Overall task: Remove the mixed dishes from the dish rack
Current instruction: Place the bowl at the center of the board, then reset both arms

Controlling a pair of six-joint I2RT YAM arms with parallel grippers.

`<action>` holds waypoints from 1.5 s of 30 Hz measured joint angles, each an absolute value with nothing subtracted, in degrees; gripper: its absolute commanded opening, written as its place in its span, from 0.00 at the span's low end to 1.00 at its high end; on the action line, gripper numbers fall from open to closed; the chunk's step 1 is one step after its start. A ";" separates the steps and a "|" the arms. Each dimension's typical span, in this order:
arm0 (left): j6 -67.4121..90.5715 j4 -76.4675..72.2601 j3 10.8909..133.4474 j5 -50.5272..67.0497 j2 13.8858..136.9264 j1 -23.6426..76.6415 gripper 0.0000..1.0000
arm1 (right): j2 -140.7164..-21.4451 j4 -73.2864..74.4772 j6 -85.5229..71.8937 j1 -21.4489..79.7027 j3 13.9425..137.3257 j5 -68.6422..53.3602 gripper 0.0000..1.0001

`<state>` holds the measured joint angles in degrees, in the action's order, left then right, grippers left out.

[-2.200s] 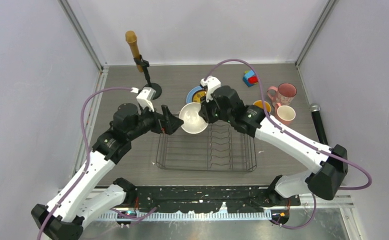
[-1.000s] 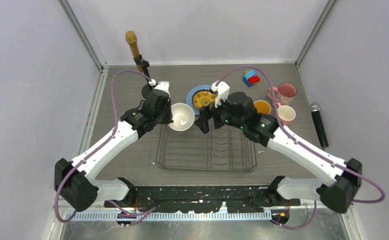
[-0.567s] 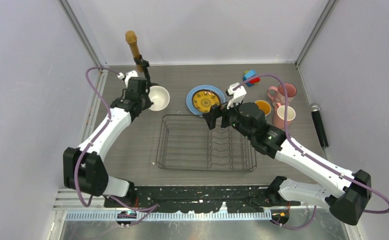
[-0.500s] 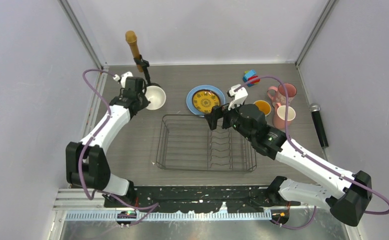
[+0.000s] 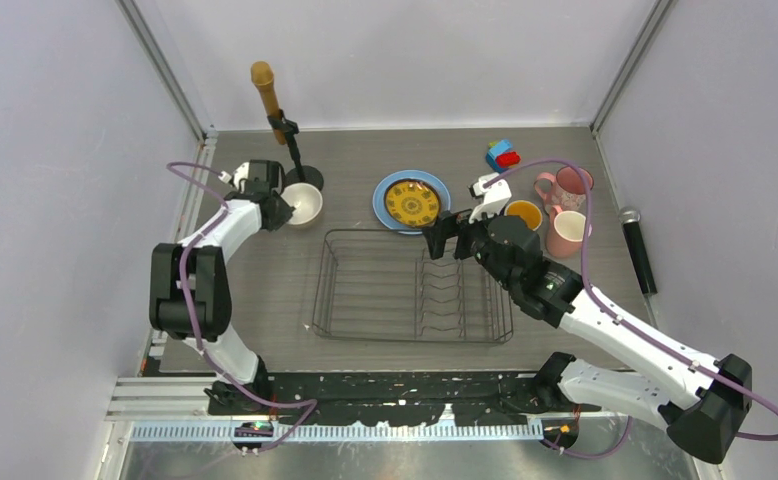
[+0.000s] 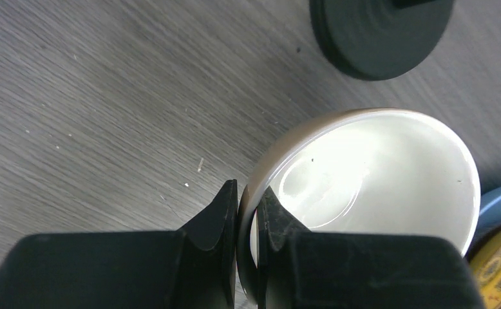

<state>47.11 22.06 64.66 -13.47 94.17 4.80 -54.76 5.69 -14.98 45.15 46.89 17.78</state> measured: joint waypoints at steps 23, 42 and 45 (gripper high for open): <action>47.35 23.59 61.28 -13.21 86.46 4.80 1.00 | -53.25 9.98 -20.12 42.61 45.98 27.11 1.00; 40.40 36.99 53.43 -21.52 36.84 4.91 1.00 | -47.90 19.07 -21.06 29.61 48.47 42.52 1.00; 39.90 38.87 53.04 -21.89 38.22 4.91 1.00 | -46.94 19.09 -20.82 29.61 47.86 43.51 1.00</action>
<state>39.90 38.87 53.04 -21.89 38.22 4.91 -46.94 19.09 -20.82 29.61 47.86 43.51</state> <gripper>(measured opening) 0.995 0.996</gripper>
